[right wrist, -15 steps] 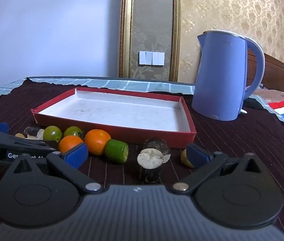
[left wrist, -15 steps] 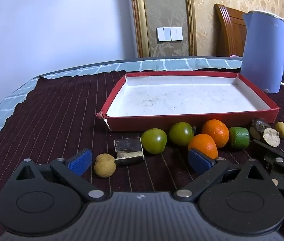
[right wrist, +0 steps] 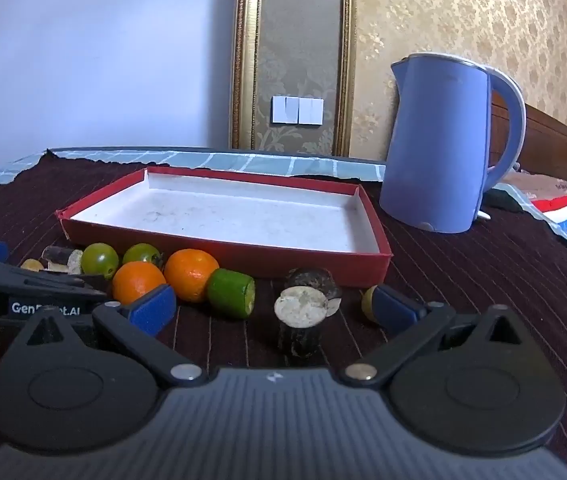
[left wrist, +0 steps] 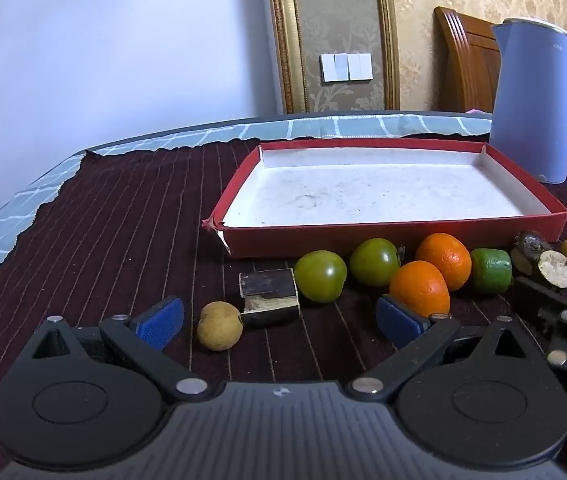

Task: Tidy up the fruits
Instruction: 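Move both tools toward the row of fruits beside the tray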

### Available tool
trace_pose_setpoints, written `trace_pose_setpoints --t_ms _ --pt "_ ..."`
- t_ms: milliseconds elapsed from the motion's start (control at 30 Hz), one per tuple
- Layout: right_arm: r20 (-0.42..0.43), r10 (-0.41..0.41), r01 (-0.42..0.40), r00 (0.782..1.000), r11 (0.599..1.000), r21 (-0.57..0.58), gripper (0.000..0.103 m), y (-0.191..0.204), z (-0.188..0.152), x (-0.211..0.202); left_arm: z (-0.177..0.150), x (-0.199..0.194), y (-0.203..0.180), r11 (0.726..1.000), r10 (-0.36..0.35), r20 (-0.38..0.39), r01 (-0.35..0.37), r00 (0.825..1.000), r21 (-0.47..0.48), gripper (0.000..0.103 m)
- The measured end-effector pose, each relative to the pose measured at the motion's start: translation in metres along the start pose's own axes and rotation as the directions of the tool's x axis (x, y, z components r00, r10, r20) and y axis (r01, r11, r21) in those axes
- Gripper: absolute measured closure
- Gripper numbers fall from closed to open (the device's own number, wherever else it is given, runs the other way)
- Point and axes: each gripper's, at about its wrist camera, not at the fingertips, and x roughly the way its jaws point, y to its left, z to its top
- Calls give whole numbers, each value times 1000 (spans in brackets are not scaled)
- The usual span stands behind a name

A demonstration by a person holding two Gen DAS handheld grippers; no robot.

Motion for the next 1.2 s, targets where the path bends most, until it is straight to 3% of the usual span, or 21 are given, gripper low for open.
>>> trace_pose_setpoints --t_ms 1200 --pt "-35 -13 14 999 999 37 0 -16 -1 8 -6 -1 6 1000 2 -4 -2 1000 10 0"
